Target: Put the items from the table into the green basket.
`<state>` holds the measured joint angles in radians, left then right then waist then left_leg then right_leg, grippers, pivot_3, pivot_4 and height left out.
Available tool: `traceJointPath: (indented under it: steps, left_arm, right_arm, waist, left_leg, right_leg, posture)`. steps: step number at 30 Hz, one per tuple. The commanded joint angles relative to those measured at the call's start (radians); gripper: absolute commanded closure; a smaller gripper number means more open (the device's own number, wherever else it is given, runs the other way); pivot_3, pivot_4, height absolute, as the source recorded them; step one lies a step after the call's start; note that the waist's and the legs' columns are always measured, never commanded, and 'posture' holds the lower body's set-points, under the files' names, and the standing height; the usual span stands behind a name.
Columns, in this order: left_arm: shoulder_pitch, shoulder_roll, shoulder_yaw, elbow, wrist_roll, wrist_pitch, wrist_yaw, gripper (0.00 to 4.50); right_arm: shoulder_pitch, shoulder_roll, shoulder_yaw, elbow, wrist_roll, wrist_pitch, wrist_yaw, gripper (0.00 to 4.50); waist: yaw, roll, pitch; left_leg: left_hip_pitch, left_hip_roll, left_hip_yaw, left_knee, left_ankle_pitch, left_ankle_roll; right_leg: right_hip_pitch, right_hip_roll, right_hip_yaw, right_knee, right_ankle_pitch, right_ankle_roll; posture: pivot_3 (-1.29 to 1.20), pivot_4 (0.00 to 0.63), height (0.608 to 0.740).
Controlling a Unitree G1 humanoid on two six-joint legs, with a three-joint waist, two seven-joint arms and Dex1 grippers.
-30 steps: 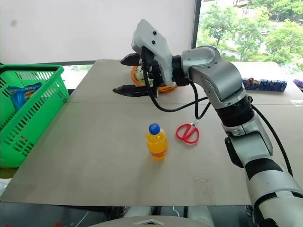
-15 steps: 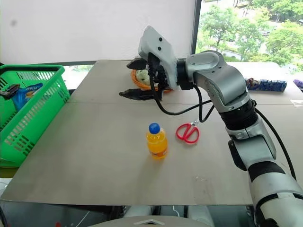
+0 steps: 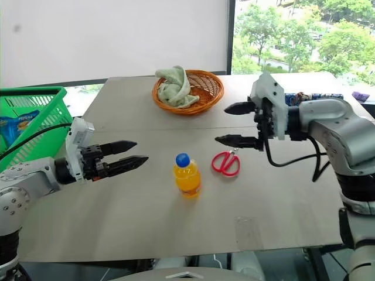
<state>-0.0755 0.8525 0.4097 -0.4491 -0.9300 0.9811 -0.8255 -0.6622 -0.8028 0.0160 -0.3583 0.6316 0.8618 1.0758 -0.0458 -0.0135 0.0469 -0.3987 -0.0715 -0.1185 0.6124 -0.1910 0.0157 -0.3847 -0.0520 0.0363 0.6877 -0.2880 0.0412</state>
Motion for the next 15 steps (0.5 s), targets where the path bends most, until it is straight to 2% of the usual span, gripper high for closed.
traceJointPath:
  steps: [1,6,11,15]
  left_arm:
    - [0.017,0.019,-0.048,-0.093,-0.029,0.006,-0.013,0.07]
    - [0.014,-0.010,-0.210,-0.126,0.054,-0.055,-0.008,0.07]
    - [-0.007,-0.026,-0.302,-0.093,0.133,-0.119,-0.013,0.07]
    - [-0.085,-0.073,-0.446,-0.017,0.248,-0.199,-0.033,0.07]
  right_arm:
    - [0.124,-0.093,-0.110,-0.148,0.090,0.024,0.044,0.00]
    - [0.293,-0.178,-0.172,-0.245,0.119,0.006,0.051,0.00]
    - [0.323,-0.180,-0.182,-0.256,0.140,0.008,0.010,0.00]
    - [0.321,-0.169,-0.161,-0.261,0.139,-0.001,-0.016,0.00]
  waist:
    - [0.003,0.003,0.002]
    - [0.005,0.006,0.002]
    - [-0.001,0.006,0.003]
    - [0.006,0.006,0.003]
  left_leg:
    - [0.000,0.002,0.001,0.000,0.000,0.000]
    - [0.000,0.004,0.004,0.002,-0.001,0.001]
    - [0.001,0.006,0.008,0.002,-0.003,-0.003]
    - [0.001,0.006,0.007,0.002,-0.003,-0.002]
  right_leg:
    - [0.002,0.001,-0.001,-0.002,-0.002,-0.002]
    - [0.007,0.000,-0.002,-0.010,-0.001,-0.003]
    - [0.007,0.001,-0.001,-0.010,-0.001,-0.004]
    - [0.007,0.001,-0.002,-0.010,0.000,-0.004]
  posture:
    - [-0.07,0.000,0.740]
    - [-0.11,0.007,0.740]
    - [-0.12,0.007,0.740]
    - [-0.13,0.002,0.740]
